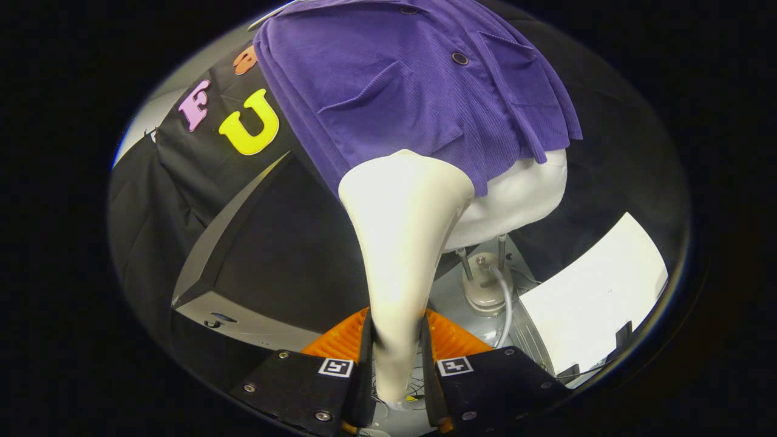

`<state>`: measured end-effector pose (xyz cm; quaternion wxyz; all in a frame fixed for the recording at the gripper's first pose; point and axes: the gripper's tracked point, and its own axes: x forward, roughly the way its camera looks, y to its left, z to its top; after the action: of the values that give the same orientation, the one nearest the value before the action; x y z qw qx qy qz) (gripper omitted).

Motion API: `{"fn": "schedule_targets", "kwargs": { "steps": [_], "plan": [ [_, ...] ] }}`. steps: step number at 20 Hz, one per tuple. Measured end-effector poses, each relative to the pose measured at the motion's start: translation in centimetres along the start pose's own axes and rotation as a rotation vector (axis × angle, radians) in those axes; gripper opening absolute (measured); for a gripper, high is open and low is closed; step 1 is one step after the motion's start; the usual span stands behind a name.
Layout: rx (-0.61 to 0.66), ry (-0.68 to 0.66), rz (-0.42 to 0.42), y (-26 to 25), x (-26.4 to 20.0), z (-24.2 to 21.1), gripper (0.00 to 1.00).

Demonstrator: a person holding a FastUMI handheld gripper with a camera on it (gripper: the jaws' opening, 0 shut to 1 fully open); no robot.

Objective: Iron the clothes twice with a garment steamer, once on the left side and once on the right side.

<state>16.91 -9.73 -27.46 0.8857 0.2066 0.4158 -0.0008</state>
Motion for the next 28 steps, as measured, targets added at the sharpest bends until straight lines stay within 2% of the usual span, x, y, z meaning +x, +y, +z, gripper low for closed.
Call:
{"fn": "schedule_targets", "kwargs": {
  "steps": [3, 7, 13, 20, 25, 28],
  "plan": [
    [-0.019, -0.057, 0.031, 1.7, -4.2, 0.3, 0.36],
    [-0.054, -0.155, 0.071, 2.9, -11.1, 3.1, 0.36],
    [-0.076, -0.304, 0.096, 5.4, -17.5, 10.3, 0.36],
    [-0.077, -0.488, 0.101, 5.0, -23.0, 19.3, 0.36],
    [-0.042, -0.584, 0.140, 4.9, -25.1, 24.8, 0.36],
    [-0.033, -0.666, 0.131, 4.5, -25.6, 28.1, 0.36]
  ]
}}
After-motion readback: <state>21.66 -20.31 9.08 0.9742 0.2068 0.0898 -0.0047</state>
